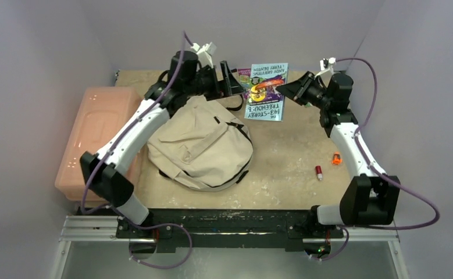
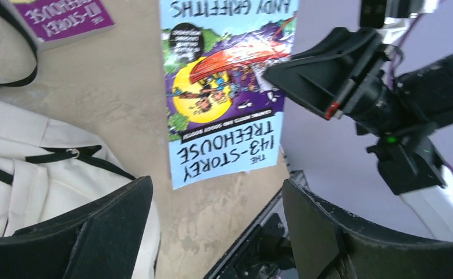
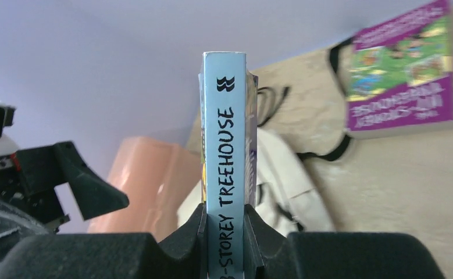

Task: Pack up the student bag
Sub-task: Pick up the book from the center of the board.

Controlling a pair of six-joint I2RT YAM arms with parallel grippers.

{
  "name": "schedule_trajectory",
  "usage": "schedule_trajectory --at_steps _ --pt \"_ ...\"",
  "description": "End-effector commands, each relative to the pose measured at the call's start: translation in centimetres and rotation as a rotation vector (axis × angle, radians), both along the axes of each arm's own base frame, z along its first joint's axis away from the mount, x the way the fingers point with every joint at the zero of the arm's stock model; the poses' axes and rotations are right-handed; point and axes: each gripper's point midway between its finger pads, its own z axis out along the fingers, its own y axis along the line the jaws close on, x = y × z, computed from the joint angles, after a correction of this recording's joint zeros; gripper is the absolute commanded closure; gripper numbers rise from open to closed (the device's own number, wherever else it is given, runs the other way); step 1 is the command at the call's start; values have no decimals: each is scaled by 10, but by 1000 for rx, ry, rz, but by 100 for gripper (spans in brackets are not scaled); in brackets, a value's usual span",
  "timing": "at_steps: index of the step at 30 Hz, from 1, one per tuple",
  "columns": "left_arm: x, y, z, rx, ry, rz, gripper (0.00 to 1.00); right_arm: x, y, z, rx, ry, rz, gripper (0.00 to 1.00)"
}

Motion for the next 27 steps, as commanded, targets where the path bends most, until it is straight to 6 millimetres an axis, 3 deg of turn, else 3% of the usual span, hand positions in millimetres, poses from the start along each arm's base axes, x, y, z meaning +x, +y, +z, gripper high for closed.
schedule_trajectory --at_steps 1,4,7,11,21,27 --pt "-32 8 35 -138 -76 -105 17 -46 49 55 79 -54 186 100" --pt "-51 15 44 -151 -82 -135 16 -76 74 85 167 -88 283 100" --pt "-61 34 42 -78 -109 -93 15 -100 86 108 233 -104 340 100" --pt "-70 59 46 -45 -203 -15 8 -125 94 123 293 -96 422 100" --pt "-125 27 81 -434 -177 -349 7 -164 108 144 443 -112 619 100" --pt "-135 25 89 -542 -131 -386 21 -165 113 148 474 -116 642 100"
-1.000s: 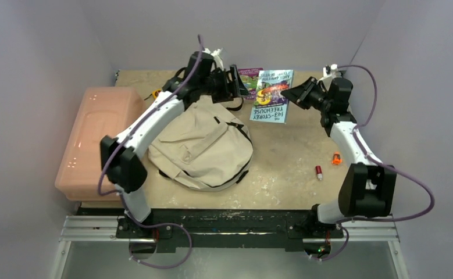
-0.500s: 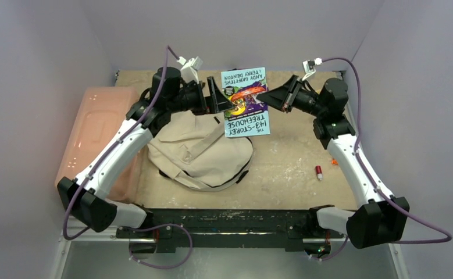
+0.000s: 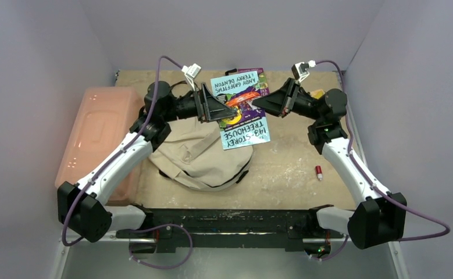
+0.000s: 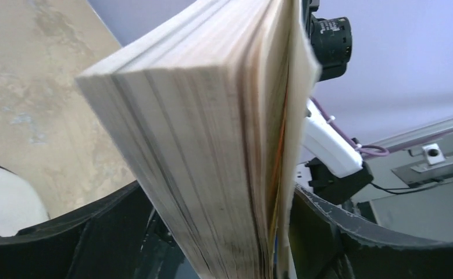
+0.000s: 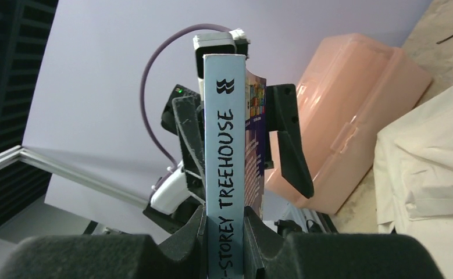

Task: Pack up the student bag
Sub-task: Pick up the book from the center of the board.

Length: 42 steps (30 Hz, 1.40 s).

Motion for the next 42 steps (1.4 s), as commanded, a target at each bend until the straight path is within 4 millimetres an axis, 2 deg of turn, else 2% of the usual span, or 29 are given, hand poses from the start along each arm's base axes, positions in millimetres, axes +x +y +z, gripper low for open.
schedule_trajectory --at_steps 1,4,7,8,9,10,11,12,14,16,19,22,25,27,28,29,31,32,33,35,38,40,42 --pt "-19 3 38 -132 -62 -77 25 -17 1 30 77 -99 47 100" --pt "-24 6 39 -146 -61 -68 51 -12 3 24 56 -107 27 100" --pt "-30 9 42 -148 -73 -69 76 -2 4 5 -22 -90 -12 100" --pt "-31 9 41 -139 -73 -70 83 0 5 -1 -50 -92 -19 95" --pt "-32 10 38 -125 -68 -71 92 1 6 -9 -83 -99 -22 79" --pt "-33 10 36 -110 -69 -77 98 2 8 -17 -128 -105 -13 49" --pt "-34 10 34 -93 -77 -84 100 1 10 -26 -182 -128 7 29" --pt "-35 10 30 -74 -84 -97 100 -1 12 -31 -227 -145 33 18" --pt "-40 9 24 -46 -99 -140 100 -6 18 -50 -286 -192 104 13" --pt "-47 8 18 -33 -93 -208 100 -16 25 -59 -277 -203 178 14" --pt "-51 6 10 -10 -85 -269 100 -35 35 -67 -240 -231 269 20" --pt "-49 7 0 20 -77 -255 100 -52 45 -73 -219 -249 340 33" --pt "-43 9 -16 102 -45 -221 100 -61 48 -73 -206 -249 357 58" --pt "-33 16 -31 191 -48 -137 100 -63 47 -73 -195 -236 343 86" --pt "-26 23 -43 266 -53 -72 92 -63 46 -75 -197 -212 331 98" --pt "-19 37 -58 381 -55 7 81 -59 46 -78 -210 -178 300 100" --pt "-2 77 -93 616 -38 219 59 -41 39 -91 -298 -81 173 100" --pt "2 95 -105 684 -24 308 49 -31 33 -101 -372 -41 81 100" --pt "3 106 -118 723 -14 364 45 -15 21 -111 -472 -1 -52 100" --pt "-4 108 -133 700 -2 385 36 8 -12 -120 -650 53 -292 100" --pt "-27 80 -149 681 -48 333 32 25 -62 -128 -821 121 -580 100" --pt "-41 54 -156 707 -144 310 32 28 -82 -133 -889 125 -666 100" --pt "-45 29 -162 732 -232 302 32 28 -95 -140 -936 145 -720 100"
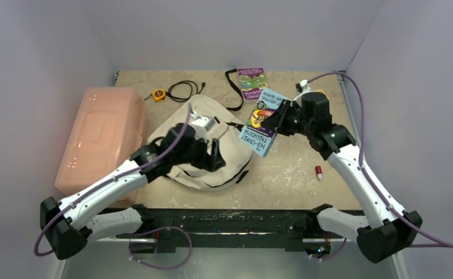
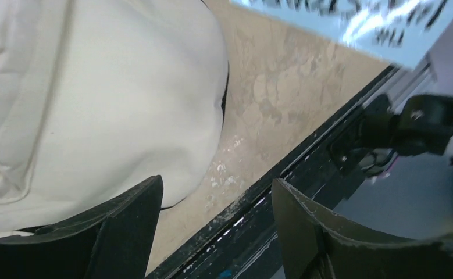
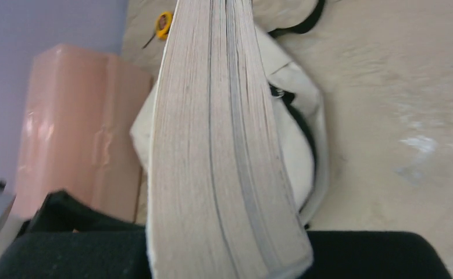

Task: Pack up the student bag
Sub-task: Pick up the book from the center of the board, then place the book in the student bag.

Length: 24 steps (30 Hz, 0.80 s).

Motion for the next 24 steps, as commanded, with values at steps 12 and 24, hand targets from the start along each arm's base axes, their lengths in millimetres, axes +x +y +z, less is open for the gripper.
schedule_trajectory --at_steps 12,24 --pt "35 -80 -71 650 -448 46 23 -28 -122 -7 -323 -82 -481 100" --pt "18 -118 -108 701 -406 -113 15 -36 -100 -26 -259 -51 -375 100"
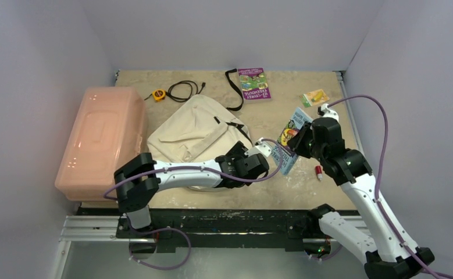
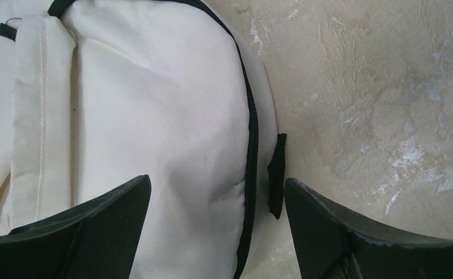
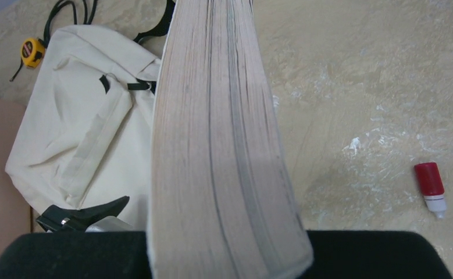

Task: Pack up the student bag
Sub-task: Place the book in the student bag.

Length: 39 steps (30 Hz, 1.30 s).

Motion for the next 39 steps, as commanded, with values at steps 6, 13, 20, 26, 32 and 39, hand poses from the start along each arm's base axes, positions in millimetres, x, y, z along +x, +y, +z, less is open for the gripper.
schedule_trajectory --at_steps 6,13,20,26,32,39 --pt "10 4 -2 100 -56 45 13 9 15 11 68 -62 40 100" --pt "29 28 6 176 -80 106 53 5 20 2 80 -36 71 100" --pt "29 49 72 106 -134 77 88 -2 51 0 150 -8 247 100" --pt "32 75 108 -34 -61 52 100 -21 95 4 304 43 492 100" --pt "40 96 141 -144 -98 64 100 -44 126 3 468 117 685 100" --pt "44 97 177 -196 -170 31 100 -77 153 1 741 252 867 100"
